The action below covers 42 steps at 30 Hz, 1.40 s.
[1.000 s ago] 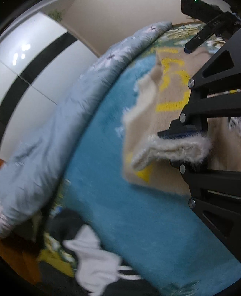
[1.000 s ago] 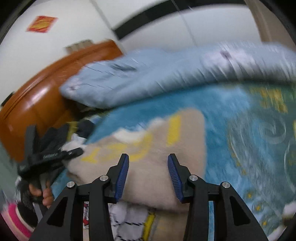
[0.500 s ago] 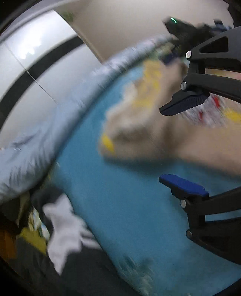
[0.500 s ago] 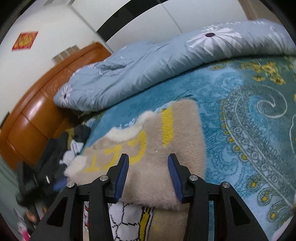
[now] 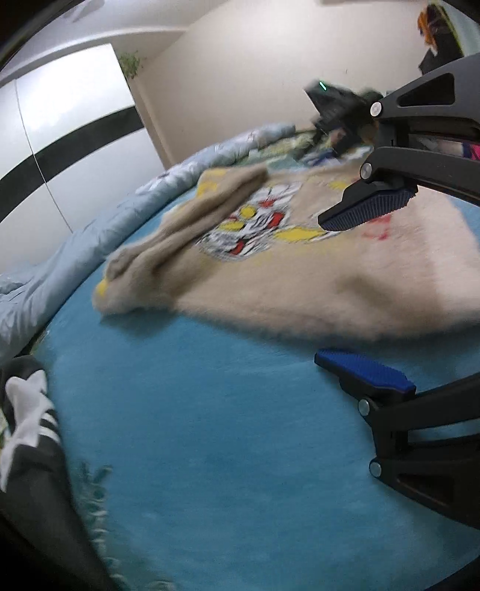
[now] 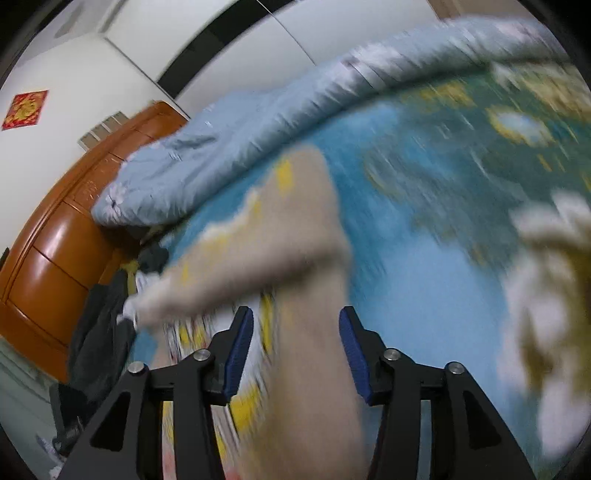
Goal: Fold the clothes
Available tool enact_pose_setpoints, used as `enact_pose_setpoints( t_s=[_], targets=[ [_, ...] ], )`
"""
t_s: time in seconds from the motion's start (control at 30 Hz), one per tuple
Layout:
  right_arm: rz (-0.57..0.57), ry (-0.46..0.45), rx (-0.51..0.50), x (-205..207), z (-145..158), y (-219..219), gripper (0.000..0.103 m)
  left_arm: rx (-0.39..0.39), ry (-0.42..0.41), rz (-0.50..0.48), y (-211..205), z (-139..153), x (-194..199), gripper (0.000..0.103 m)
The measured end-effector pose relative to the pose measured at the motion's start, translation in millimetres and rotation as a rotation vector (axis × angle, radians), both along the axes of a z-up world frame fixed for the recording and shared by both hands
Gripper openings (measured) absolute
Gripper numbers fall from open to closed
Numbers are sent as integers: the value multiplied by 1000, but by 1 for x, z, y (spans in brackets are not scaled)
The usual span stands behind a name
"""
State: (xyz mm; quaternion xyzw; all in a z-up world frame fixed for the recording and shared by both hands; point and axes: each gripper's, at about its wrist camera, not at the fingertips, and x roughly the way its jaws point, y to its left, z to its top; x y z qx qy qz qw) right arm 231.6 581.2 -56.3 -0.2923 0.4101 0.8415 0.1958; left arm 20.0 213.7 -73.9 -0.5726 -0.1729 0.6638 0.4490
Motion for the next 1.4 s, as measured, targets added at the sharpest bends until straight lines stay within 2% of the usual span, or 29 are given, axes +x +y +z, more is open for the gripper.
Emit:
enact_pose_setpoints(
  t_s=[0.07,0.17,0.27,0.37,0.47,0.6,0.67,0.73,0.77,0.83,0.87,0.9,0.93,1.0,1.1,1.23,1.4],
  targets=[
    [13,22,-49,25,-10,-13,50,24,-22,-9,-5,0,5,70],
    [61,64,-70,58,-14,-38,51,51,-55,-27,-10,-1,14,70],
    [111,81,-77,80,-12,-64,51,74,-50,-44,-12,-1,23,70],
    [145,159,-161,97,-15,-77,54,103,-48,-70,-18,1,31,70],
    [208,268,-260,100,-22,-83,54,199,-109,-92,-24,-3,35,70],
    [209,356,-272,92,-28,-77,53,334,-183,-70,-37,-10,33,70],
    [178,366,-286,85,-31,-70,49,362,-197,-62,-40,-11,31,70],
    [160,354,-287,79,-31,-70,41,344,-183,-59,-42,-10,31,64],
    [154,338,-279,78,-30,-70,30,335,-176,-57,-42,-9,31,59],
    [131,297,-269,78,-29,-71,11,290,-162,-42,-42,-10,31,37],
    [113,284,-277,80,-30,-71,10,276,-168,-32,-42,-12,30,29],
    [103,278,-281,82,-30,-71,9,264,-185,-19,-45,-15,28,15],
    [103,281,-281,84,-29,-73,9,260,-194,-11,-47,-18,26,12],
    [101,287,-281,89,-25,-75,8,261,-185,3,-51,-16,26,11],
    [135,311,-274,95,-12,-81,8,330,-120,-2,-63,4,36,11],
    [196,332,-214,105,17,-95,8,373,-47,-27,-77,29,52,10],
    [263,358,-183,122,46,-114,8,431,-43,-55,-107,47,71,10]
  ],
)
